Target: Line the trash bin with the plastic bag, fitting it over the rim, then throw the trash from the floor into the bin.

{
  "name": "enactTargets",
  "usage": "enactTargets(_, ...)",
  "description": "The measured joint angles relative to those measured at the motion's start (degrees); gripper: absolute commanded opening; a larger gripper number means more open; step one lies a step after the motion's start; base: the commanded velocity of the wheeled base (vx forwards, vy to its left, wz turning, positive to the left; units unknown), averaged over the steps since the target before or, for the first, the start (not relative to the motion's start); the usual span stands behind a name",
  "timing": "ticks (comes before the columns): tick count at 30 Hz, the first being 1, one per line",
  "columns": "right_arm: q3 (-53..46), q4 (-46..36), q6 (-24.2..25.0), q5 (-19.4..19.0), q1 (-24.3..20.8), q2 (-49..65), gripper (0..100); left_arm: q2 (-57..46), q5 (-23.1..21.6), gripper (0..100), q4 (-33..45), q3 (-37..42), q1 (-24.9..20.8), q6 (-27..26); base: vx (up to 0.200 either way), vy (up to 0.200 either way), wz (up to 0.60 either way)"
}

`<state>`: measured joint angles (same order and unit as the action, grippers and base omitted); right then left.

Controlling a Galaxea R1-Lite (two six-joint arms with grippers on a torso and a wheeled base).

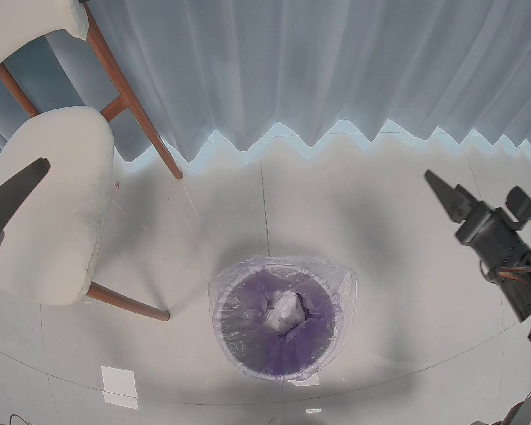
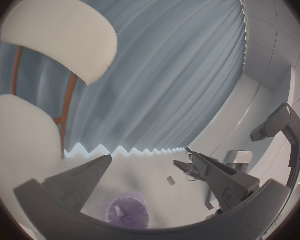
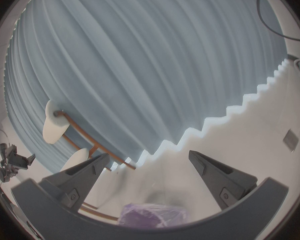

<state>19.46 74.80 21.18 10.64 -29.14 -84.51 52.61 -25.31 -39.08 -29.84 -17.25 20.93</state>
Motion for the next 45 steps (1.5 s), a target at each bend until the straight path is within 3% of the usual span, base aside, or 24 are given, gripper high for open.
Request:
enactTargets(10, -9.0, -19.3, -7.4, -2.0, 11.1, 28.3, 100, -15.4, 4.2, 100, 10.0, 6.1, 8.3, -1.7, 0.000, 0.000, 0.00)
enactTargets(17, -13.7, -42.9, -13.6, -6.5, 18.3, 48.5, 100, -28.5, 6.2, 100, 19.9, 11.9, 13.6, -6.7, 0.000, 0.000, 0.00)
enactTargets(22, -15.8, -60.8, -16.8, -8.2, 22.4, 62.6, 100, -35.7, 12.4, 100, 27.5, 18.7, 16.0, -16.4, 0.000, 0.000, 0.00)
enactTargets(26, -17.3, -71.8, -18.4, -8.2, 25.4, 72.8, 100, -40.6, 19.0, 100, 32.6, 24.0, 17.7, -18.6, 0.000, 0.000, 0.00)
enactTargets(31, -18.2, -74.9, -19.6, -8.2, 27.8, 79.9, 100, -45.0, 29.3, 100, 35.6, 27.9, 19.2, -18.1, 0.000, 0.000, 0.00)
enactTargets(33, -18.4, -74.9, -19.8, -8.2, 28.3, 81.2, 100, -46.0, 31.2, 100, 36.2, 28.4, 19.4, -18.2, 0.000, 0.000, 0.00)
enactTargets(35, -18.4, -74.9, -19.9, -8.2, 28.5, 82.1, 100, -46.8, 31.2, 100, 36.9, 28.6, 19.4, -18.8, 0.000, 0.000, 0.00)
enactTargets(40, -18.4, -74.8, -20.2, -8.2, 28.9, 83.3, 100, -49.0, 25.7, 100, 38.5, 28.8, 18.4, -20.4, 0.000, 0.000, 0.00)
enactTargets(45, -18.4, -74.9, -20.8, -8.2, 29.1, 83.8, 100, -50.9, 25.5, 100, 38.9, 28.8, 17.5, -20.7, 0.000, 0.000, 0.00)
